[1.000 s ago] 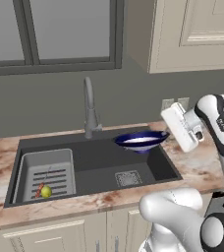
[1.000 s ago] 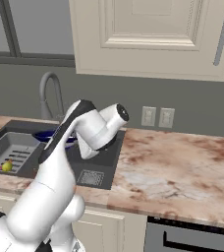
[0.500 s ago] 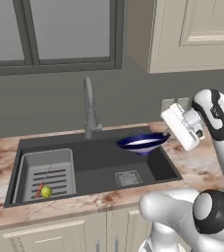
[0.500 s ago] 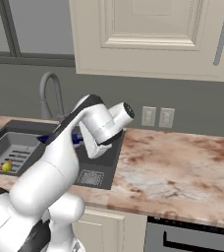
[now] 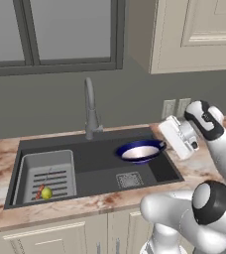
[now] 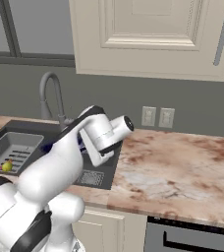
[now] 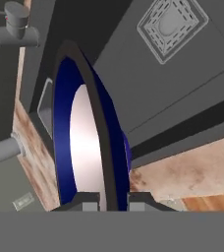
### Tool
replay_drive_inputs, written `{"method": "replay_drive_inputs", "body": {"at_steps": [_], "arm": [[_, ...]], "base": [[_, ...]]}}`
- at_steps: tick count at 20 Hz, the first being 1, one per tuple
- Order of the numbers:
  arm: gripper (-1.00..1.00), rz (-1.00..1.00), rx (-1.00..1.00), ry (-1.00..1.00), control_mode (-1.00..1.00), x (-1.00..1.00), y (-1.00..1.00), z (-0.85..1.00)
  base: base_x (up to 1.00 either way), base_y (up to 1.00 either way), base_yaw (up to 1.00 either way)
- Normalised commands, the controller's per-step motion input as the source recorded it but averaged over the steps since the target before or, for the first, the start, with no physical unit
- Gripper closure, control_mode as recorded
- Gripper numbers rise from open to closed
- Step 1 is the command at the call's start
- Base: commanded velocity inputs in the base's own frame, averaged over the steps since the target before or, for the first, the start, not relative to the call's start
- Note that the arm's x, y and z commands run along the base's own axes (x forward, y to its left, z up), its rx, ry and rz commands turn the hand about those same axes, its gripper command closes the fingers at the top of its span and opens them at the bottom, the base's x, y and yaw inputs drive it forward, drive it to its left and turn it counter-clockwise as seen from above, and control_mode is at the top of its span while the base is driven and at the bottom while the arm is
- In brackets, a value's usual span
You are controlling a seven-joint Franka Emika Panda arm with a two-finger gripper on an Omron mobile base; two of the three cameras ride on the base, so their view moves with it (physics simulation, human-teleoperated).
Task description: Dump the kebab skewer and lemon from the bowl so the bowl can be washed. Place the bowl in the sink after clearing the leftovers.
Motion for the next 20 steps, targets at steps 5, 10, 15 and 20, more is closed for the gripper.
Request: {"method": "replay_drive_inputs", "body": {"at_steps": [5,10,15,20], "arm": [[1.00,0.02,0.00,0.00,-1.00,0.60,0.00,-0.26],[1.00,0.01,0.00,0.00,-1.00,0.38,0.00,-0.28],[1.00,0.00,-0.01,0.02,-1.00,0.08,0.01,-0.31],[1.00,0.00,-0.04,0.00,-1.00,0.00,0.00,-0.55]], "base": [[0.00,0.00,0.00],[0.00,0.00,0.00],[0.00,0.00,0.00],[0.00,0.00,0.00]]}}
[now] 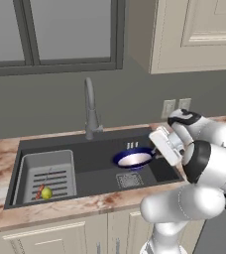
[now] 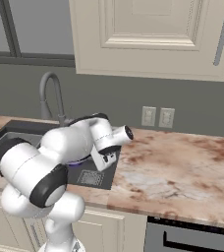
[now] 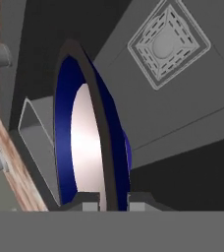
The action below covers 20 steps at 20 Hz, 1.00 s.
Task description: Dump the kebab skewer and lemon from the bowl so the bowl can be washed. Place the bowl in the sink after clearing the leftovers.
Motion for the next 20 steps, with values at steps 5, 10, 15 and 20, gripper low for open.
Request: {"method": "replay_drive_inputs", "body": {"at_steps": [5,10,15,20], "arm": [[1.00,0.00,-0.02,0.00,-1.00,0.01,0.04,-0.46],[1.00,0.00,-0.02,0.00,-1.00,0.09,0.12,-0.40],[1.00,0.00,-0.01,-0.01,-1.00,0.20,0.29,-0.27],[1.00,0.00,0.00,0.00,-1.00,0.09,0.37,-0.35]], "base": [[0.00,0.00,0.00],[0.00,0.00,0.00],[0.00,0.00,0.00],[0.00,0.00,0.00]]}}
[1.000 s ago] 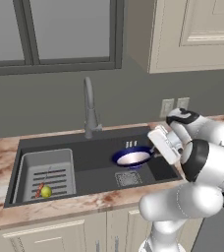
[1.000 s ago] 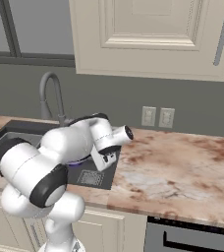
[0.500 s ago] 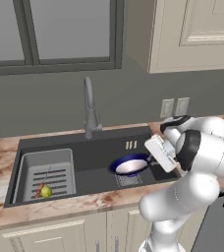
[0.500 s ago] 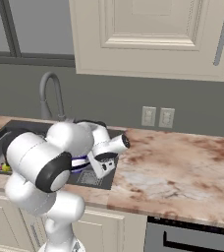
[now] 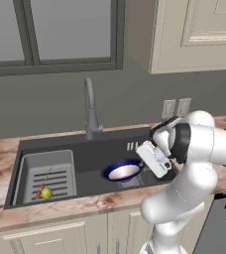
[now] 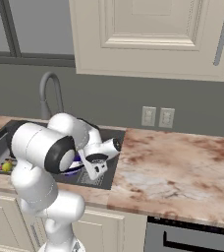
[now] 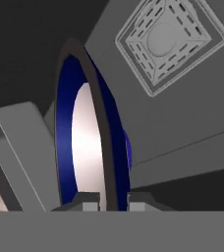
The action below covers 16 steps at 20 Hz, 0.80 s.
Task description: Dump the kebab skewer and lemon from the bowl so the bowl can be washed. Place the bowl in the sink after clearing the leftovers.
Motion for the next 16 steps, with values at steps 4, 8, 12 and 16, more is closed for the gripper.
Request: {"method": "replay_drive_inputs", "body": {"at_steps": [4,8,12,16], "arm": [[1.00,0.00,-0.01,0.00,-1.00,0.07,0.23,-0.52],[1.00,0.00,-0.03,0.00,-1.00,0.17,0.11,-0.47],[1.00,0.00,-0.08,0.00,-1.00,0.20,0.04,-0.56],[1.00,0.00,-0.03,-0.01,-1.00,0.33,0.00,-0.28]], "base": [[0.00,0.00,0.00],[0.00,0.00,0.00],[0.00,0.00,0.00],[0.00,0.00,0.00]]}}
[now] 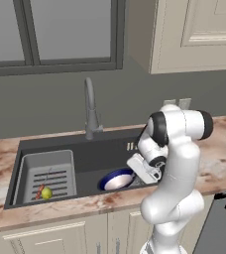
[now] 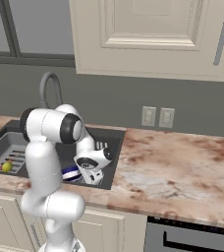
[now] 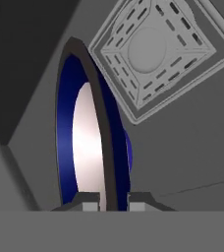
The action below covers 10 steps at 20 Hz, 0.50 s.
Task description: Dump the kebab skewer and lemon from the bowl so the bowl can be washed. Place the bowl in the sink after clearing the leftovers.
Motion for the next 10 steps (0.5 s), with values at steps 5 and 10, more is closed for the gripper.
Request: {"method": "replay_drive_inputs", "body": {"at_steps": [5,10], "arm": [[1.00,0.00,-0.04,0.00,-1.00,0.30,0.02,-0.13],[-1.00,-0.04,-0.01,-0.02,-1.00,0.07,0.00,0.00]], "base": [[0.00,0.00,0.00],[0.00,0.00,0.00]]}}
